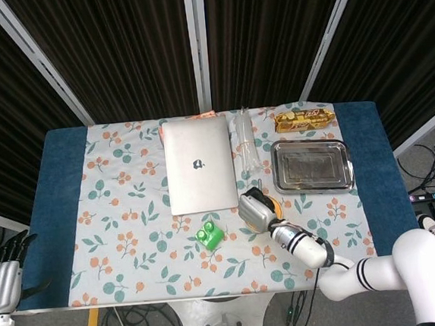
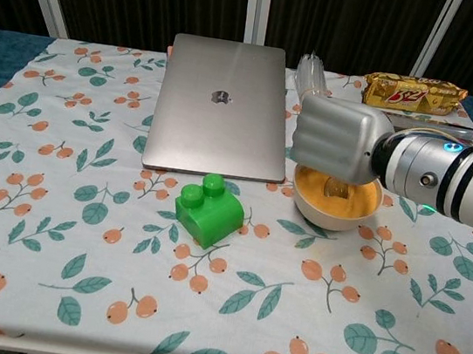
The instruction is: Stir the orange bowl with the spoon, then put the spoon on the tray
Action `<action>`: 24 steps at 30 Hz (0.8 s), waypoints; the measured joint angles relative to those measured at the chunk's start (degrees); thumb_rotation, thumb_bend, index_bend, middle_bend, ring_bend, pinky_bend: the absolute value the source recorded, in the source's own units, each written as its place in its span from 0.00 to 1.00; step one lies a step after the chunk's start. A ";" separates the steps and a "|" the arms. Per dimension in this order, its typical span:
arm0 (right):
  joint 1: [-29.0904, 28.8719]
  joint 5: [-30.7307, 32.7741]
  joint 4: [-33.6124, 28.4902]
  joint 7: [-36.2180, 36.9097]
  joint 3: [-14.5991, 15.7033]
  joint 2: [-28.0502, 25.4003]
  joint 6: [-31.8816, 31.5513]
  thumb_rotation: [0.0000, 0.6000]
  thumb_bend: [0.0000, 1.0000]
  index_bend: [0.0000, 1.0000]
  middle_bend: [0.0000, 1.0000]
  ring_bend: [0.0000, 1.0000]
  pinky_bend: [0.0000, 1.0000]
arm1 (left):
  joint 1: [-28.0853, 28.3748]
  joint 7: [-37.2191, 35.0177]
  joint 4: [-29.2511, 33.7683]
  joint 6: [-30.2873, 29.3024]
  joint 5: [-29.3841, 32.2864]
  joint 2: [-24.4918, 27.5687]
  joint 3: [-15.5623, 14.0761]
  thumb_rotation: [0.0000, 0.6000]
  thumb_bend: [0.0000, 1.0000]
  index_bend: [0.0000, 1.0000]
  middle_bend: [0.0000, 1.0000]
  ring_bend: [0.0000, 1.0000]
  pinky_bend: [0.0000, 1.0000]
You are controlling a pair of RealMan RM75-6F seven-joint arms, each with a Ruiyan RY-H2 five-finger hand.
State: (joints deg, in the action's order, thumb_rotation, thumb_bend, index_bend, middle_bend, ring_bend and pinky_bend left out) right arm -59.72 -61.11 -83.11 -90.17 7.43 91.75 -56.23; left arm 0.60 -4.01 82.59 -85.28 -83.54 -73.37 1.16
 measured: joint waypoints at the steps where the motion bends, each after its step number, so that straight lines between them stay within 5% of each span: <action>1: 0.11 -0.14 -0.35 0.20 -0.03 -0.06 -0.17 1.00 0.50 0.84 0.98 0.97 1.00 | -0.04 -0.06 -0.05 -0.04 -0.01 0.00 -0.01 1.00 0.14 0.22 0.20 0.12 0.18; 14: 1.09 -3.63 -6.51 2.77 -0.96 -5.06 -3.10 1.00 0.50 0.85 0.98 0.97 1.00 | 0.13 0.52 0.63 -0.49 -0.63 0.35 0.14 1.00 0.14 0.22 0.20 0.12 0.18; 24: -0.28 -10.05 -4.58 0.12 0.84 -5.98 -0.63 1.00 0.50 0.85 0.98 0.97 1.00 | -0.08 0.62 0.84 -0.55 -0.42 0.18 0.06 1.00 0.14 0.22 0.20 0.12 0.18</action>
State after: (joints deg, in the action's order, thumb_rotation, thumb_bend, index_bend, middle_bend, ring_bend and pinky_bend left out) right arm -60.00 -71.16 -87.70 -90.05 8.27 85.76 -56.86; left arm 0.52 -3.40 83.43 -85.83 -83.96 -73.19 1.22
